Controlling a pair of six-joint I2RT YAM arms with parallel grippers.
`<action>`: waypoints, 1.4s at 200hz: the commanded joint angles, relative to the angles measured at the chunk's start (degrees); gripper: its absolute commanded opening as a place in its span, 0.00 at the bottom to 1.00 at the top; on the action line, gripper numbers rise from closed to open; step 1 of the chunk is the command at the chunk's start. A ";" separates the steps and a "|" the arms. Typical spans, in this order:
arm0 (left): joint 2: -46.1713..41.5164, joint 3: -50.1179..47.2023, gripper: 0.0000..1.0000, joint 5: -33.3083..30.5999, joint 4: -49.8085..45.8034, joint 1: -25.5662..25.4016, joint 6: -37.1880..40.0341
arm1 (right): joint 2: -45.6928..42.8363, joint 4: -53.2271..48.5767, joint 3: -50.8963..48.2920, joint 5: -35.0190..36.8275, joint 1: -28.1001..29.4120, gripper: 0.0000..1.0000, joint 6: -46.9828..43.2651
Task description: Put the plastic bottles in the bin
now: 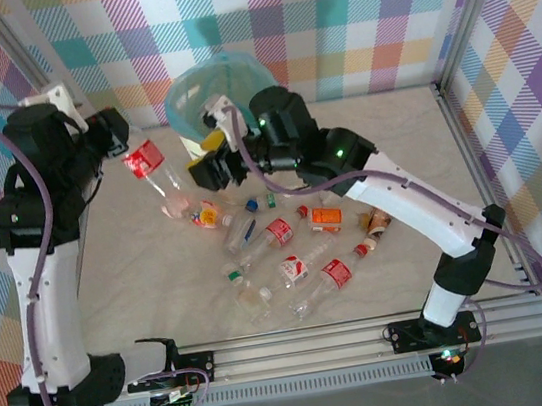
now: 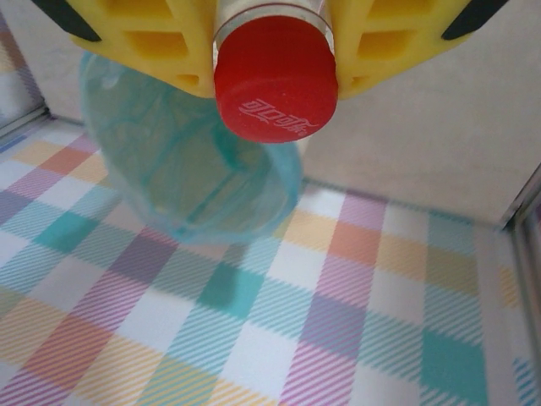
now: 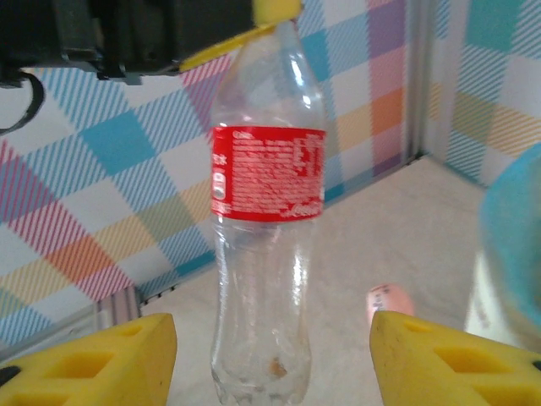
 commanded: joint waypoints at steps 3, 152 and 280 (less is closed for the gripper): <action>2.85 5.34 0.00 4.27 8.42 0.40 3.62 | 1.59 -1.94 4.27 -0.16 -3.36 0.63 -0.41; 39.37 31.75 0.00 2.49 30.23 -8.77 12.90 | 9.70 0.69 10.55 1.33 -16.36 0.62 -5.21; 49.19 20.07 0.08 0.51 30.98 -12.81 12.88 | 3.93 5.97 -7.82 0.98 -18.94 0.62 -5.79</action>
